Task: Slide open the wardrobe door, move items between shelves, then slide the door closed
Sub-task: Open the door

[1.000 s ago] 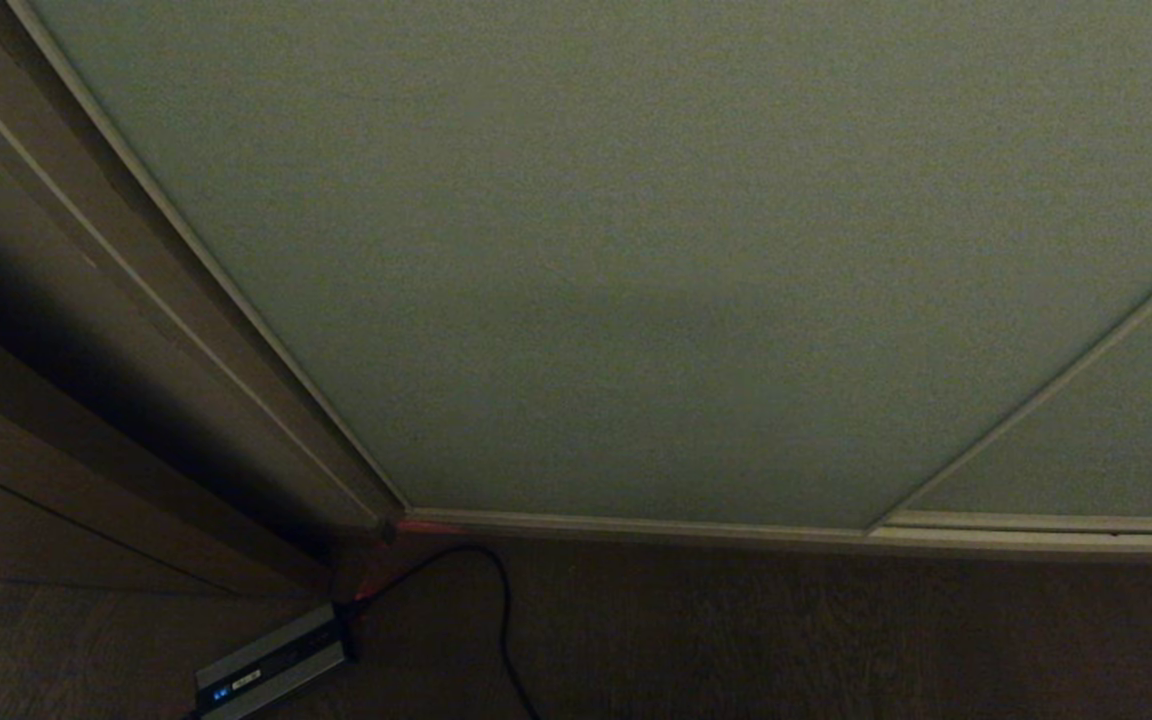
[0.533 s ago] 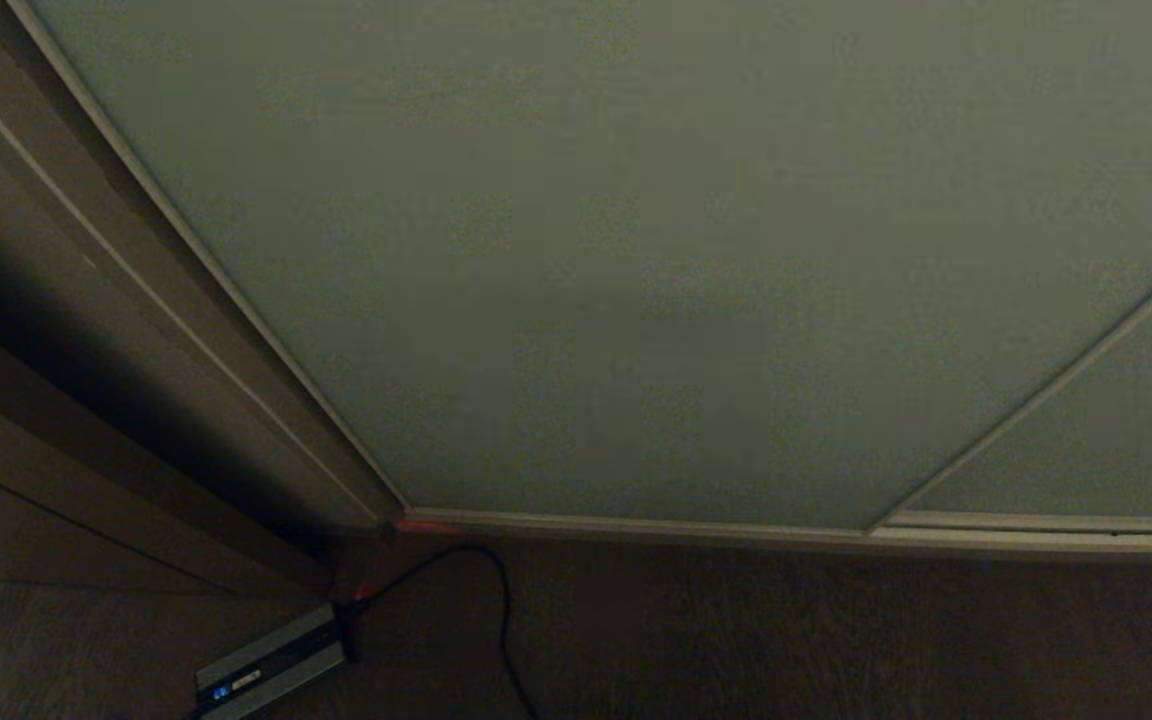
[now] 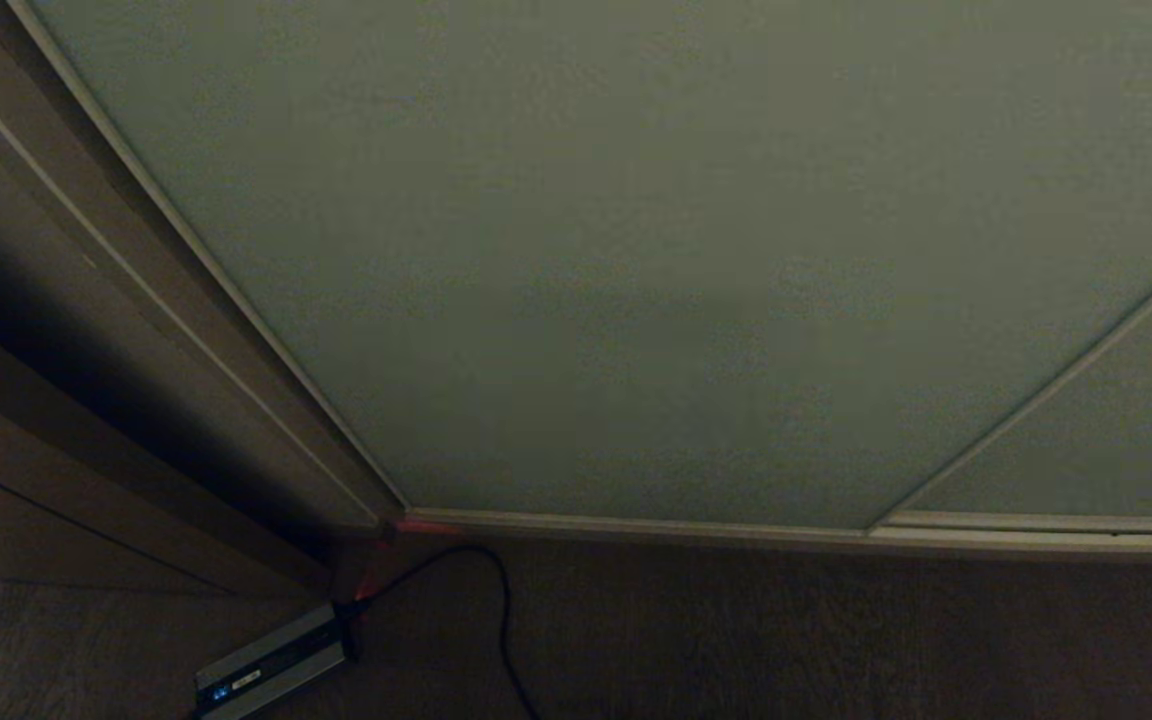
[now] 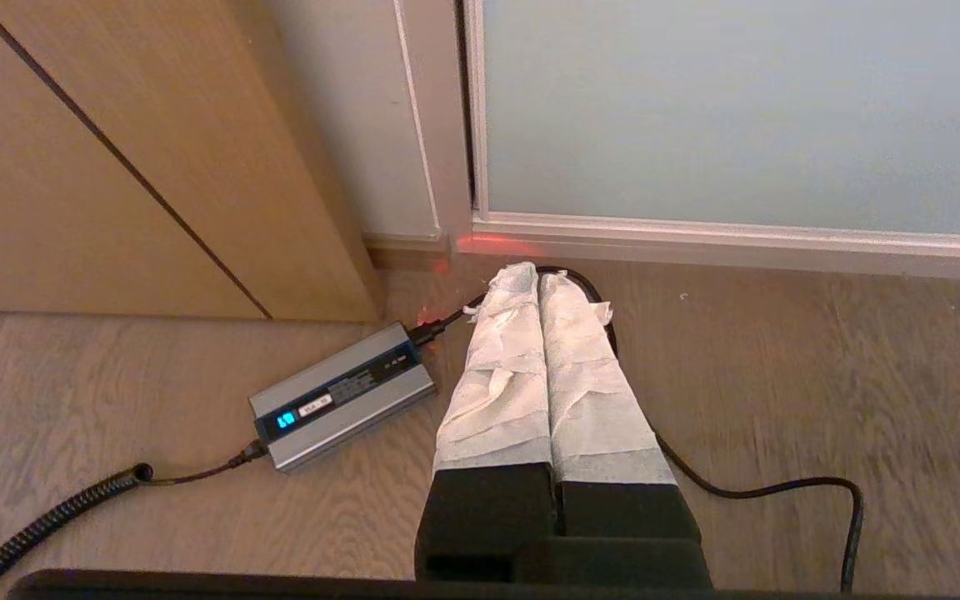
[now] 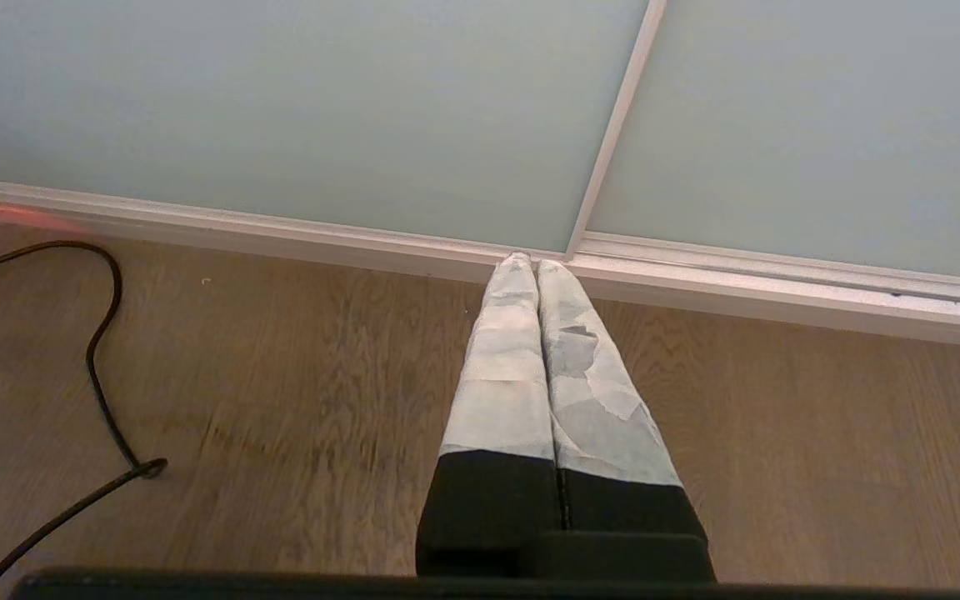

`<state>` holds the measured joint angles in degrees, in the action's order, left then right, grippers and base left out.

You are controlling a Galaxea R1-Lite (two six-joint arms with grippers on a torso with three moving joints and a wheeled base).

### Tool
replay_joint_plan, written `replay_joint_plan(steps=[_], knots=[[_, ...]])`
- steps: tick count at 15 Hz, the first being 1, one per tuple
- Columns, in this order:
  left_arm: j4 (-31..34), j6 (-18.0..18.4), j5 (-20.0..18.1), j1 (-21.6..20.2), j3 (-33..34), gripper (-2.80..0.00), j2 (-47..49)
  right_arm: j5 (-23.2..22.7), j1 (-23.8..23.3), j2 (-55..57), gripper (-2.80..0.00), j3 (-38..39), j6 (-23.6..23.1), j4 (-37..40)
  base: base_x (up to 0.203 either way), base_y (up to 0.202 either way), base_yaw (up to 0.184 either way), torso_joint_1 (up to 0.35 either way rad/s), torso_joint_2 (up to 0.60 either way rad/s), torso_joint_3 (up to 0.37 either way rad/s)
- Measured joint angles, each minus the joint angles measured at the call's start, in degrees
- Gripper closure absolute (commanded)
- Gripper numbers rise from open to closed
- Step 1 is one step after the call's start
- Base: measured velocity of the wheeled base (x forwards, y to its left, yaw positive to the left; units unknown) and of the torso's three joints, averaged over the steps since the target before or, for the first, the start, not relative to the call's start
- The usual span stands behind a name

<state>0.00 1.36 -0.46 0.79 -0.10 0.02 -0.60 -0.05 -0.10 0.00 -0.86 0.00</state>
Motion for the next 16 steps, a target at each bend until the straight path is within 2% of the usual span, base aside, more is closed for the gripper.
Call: replay_joint_plan(steps=[2, 5, 13, 16], knots=[[0.0, 0.9, 0.0, 0.0, 0.0, 0.0, 0.0, 0.0, 0.0, 0.0, 0.0, 0.0, 0.0, 0.0, 0.0, 0.0, 0.0, 0.0, 0.0, 0.0], [0.0, -0.3, 0.0, 0.0, 0.0, 0.0, 0.0, 0.0, 0.0, 0.0, 0.0, 0.0, 0.0, 0.0, 0.0, 0.0, 0.0, 0.0, 0.0, 0.0], [-0.2, 3.1, 0.0, 0.0, -0.4, 0.0, 0.0, 0.0, 0.0, 0.0, 0.0, 0.0, 0.0, 0.0, 0.0, 0.0, 0.0, 0.0, 0.0, 0.0], [-0.5, 5.1, -0.9, -0.1, -8.0, 0.0, 3.0, 0.0, 0.0, 0.0, 0.0, 0.0, 0.0, 0.0, 0.0, 0.0, 0.0, 0.0, 0.0, 0.0]])
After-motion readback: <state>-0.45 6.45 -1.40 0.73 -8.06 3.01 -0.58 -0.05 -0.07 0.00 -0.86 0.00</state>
